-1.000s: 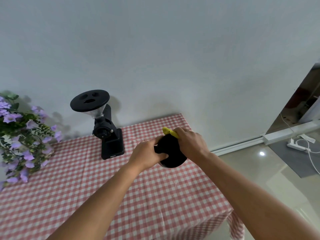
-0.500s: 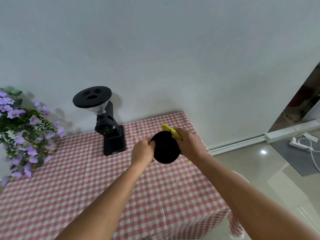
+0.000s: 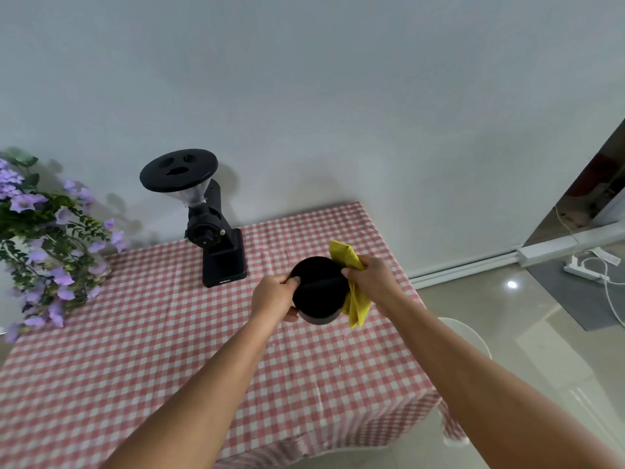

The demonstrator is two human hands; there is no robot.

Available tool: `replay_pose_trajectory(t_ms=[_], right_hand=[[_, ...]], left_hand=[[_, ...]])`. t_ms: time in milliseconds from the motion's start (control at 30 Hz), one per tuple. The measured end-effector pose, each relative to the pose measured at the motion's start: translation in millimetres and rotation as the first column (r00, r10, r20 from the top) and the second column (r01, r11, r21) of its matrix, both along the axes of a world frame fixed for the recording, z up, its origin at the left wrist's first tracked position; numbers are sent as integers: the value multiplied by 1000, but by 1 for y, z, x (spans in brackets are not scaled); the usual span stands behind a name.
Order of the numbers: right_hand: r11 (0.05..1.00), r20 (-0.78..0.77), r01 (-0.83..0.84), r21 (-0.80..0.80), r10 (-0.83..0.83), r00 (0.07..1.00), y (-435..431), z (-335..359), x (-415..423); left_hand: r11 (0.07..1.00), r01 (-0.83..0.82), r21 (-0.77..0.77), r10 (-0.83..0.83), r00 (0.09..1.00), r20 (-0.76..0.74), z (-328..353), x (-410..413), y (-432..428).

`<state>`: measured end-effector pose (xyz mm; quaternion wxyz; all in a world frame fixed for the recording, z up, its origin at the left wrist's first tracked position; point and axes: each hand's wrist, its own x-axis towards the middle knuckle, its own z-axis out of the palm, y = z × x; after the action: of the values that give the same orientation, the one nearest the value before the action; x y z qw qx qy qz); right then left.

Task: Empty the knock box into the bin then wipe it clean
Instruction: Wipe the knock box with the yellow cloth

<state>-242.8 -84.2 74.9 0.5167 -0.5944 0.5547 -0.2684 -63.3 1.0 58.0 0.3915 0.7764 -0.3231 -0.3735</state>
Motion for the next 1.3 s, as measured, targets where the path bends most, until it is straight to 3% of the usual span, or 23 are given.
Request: replay_pose_trajectory(t_ms=[200,800,1300], right_hand=[[990,-49,138,-27,-139,989,0,-5,-8],[899,-45,347,266,-348,936,5,-46,-57],[864,-35,476,164,-477,878,10,-44,-110]], left_hand=[[999,9,-44,-17,983,-183,-3,-7,0],[997,39,70,-28,987,-159,-50,-45,7],[998,-12,66,26,975,-220,-64,-54,7]])
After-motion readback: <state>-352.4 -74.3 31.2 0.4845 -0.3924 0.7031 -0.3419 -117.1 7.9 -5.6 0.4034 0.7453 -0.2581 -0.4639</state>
